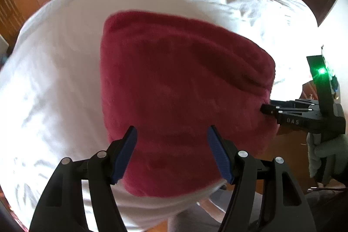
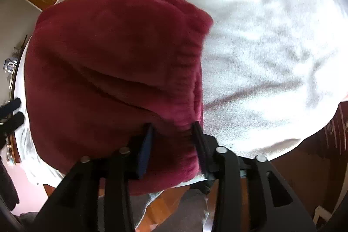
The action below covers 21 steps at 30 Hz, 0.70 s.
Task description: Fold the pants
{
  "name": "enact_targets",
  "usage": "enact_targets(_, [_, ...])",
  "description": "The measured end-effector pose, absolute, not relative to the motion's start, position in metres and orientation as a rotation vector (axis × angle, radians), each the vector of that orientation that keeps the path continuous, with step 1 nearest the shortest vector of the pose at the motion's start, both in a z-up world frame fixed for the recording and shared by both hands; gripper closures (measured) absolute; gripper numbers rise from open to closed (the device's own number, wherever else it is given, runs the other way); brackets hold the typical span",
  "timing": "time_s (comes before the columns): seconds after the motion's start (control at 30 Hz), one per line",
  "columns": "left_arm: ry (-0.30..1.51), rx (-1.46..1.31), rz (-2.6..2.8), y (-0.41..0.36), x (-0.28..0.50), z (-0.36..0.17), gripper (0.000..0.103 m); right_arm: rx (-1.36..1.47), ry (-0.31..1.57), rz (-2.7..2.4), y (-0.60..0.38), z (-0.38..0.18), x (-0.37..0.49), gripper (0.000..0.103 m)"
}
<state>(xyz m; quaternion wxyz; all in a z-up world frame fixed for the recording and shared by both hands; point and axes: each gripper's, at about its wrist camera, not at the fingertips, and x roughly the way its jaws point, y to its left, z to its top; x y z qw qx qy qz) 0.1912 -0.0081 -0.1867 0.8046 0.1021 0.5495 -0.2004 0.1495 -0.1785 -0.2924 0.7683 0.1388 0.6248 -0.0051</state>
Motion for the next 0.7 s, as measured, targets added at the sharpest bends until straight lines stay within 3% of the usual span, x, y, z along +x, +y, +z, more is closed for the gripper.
enact_targets(0.5, [1.058, 0.362, -0.476, -0.013, 0.23, -0.171, 0.036, 0.424, 1.372, -0.065, -0.177, -0.304, 0.161, 0.055])
enact_targets(0.7, [1.065, 0.373, -0.5, -0.007, 0.239, -0.175, 0.029, 0.46, 1.366, -0.064, -0.18, -0.295, 0.158, 0.052])
